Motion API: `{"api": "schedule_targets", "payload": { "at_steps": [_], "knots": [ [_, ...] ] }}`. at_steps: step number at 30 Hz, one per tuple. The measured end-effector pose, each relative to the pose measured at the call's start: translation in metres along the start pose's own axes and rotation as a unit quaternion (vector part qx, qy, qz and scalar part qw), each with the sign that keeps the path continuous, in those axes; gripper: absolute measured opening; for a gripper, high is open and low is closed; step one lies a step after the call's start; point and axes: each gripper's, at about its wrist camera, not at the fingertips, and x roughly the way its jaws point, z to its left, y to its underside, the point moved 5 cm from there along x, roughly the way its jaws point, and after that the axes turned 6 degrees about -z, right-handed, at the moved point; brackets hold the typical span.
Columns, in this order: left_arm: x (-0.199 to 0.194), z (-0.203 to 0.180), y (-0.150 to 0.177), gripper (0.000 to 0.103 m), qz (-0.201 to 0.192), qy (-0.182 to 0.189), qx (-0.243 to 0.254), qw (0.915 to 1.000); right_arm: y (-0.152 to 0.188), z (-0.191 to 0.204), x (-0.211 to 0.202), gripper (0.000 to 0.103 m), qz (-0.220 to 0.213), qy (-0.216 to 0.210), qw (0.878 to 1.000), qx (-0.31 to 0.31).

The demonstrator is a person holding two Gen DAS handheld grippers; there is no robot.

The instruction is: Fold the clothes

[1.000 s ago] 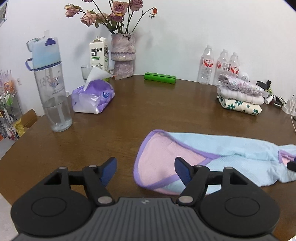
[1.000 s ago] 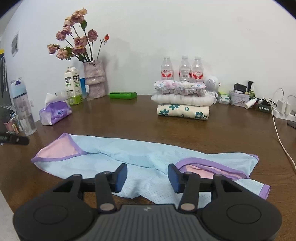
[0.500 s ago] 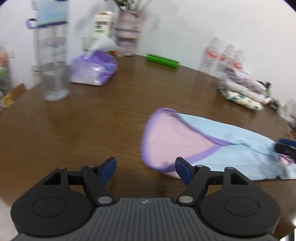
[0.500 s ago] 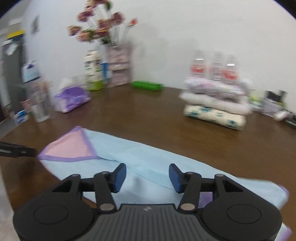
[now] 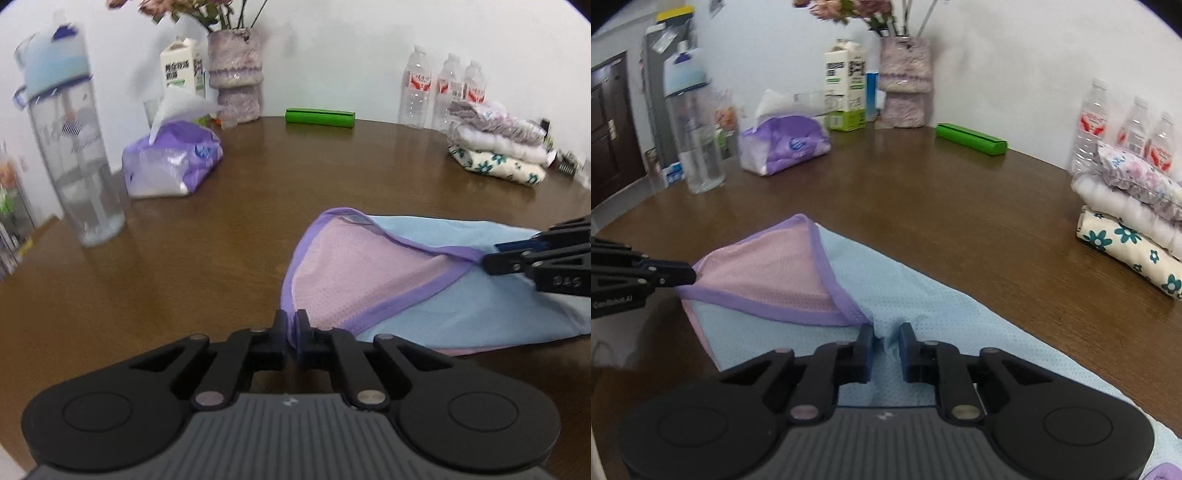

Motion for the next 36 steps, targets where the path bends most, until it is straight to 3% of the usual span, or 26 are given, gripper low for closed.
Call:
{"api": "schedule_targets", "payload": {
  "at_steps": [3, 6, 7, 8, 9, 10, 12, 16, 19, 21, 22, 24, 26, 29, 33, 36],
  "knots": [
    [0.019, 0.004, -0.014, 0.007, -0.003, -0.012, -0.001, 0.9999, -0.005, -0.003, 0.007, 0.015, -0.006, 0.014, 1.000, 0.019],
    [0.021, 0.016, -0.025, 0.026, 0.003, -0.013, -0.034, 0.9993, -0.017, -0.003, -0.011, 0.018, -0.004, -0.006, 1.000, 0.031],
    [0.019, 0.020, -0.027, 0.044, 0.004, -0.009, -0.044, 0.9990, -0.025, -0.004, -0.025, 0.018, -0.016, -0.019, 0.999, 0.026],
    [0.015, 0.023, -0.026, 0.050, 0.008, -0.001, -0.053, 0.9985, -0.036, -0.006, -0.038, 0.021, -0.024, -0.029, 0.999, 0.016],
    [0.013, 0.025, -0.024, 0.050, 0.015, 0.007, -0.063, 0.9979, -0.050, -0.010, -0.044, 0.027, -0.024, -0.033, 0.999, -0.003],
    [0.014, 0.026, -0.021, 0.050, 0.025, 0.015, -0.074, 0.9968, -0.064, -0.013, -0.047, 0.041, -0.019, -0.035, 0.999, -0.024],
    [0.015, 0.024, -0.016, 0.049, 0.034, 0.020, -0.087, 0.9955, -0.088, -0.014, -0.026, 0.055, 0.016, -0.051, 0.995, -0.083],
    [0.012, 0.017, -0.012, 0.036, 0.030, 0.010, -0.103, 0.9942, -0.116, -0.005, 0.063, 0.046, 0.095, -0.108, 0.980, -0.136],
    [0.009, 0.014, -0.011, 0.035, 0.030, 0.019, -0.107, 0.9936, -0.117, 0.008, 0.117, 0.030, 0.133, -0.133, 0.971, -0.149],
    [0.012, 0.017, -0.012, 0.024, 0.029, 0.020, -0.112, 0.9931, -0.116, 0.013, 0.131, 0.026, 0.135, -0.149, 0.969, -0.143],
    [0.015, 0.020, -0.013, 0.007, 0.029, 0.021, -0.114, 0.9929, -0.116, 0.014, 0.131, 0.013, 0.133, -0.161, 0.969, -0.133],
    [0.022, 0.023, -0.016, 0.002, 0.029, 0.032, -0.116, 0.9923, -0.115, 0.017, 0.130, 0.002, 0.136, -0.176, 0.968, -0.119],
    [0.036, 0.023, -0.029, 0.002, 0.034, 0.053, -0.102, 0.9928, -0.116, 0.020, 0.130, 0.000, 0.121, -0.147, 0.974, -0.126],
    [0.070, 0.017, -0.064, 0.002, 0.036, 0.082, -0.046, 0.9949, -0.135, -0.009, 0.139, 0.000, 0.083, -0.047, 0.993, -0.075],
    [0.156, 0.015, -0.139, 0.003, 0.025, 0.042, -0.018, 0.9986, -0.166, -0.074, 0.162, 0.000, 0.048, 0.083, 0.995, 0.007],
    [0.211, 0.021, -0.178, 0.012, 0.029, 0.000, -0.063, 0.9976, -0.173, -0.117, 0.183, 0.016, 0.065, 0.117, 0.990, 0.047]
  ]
}}
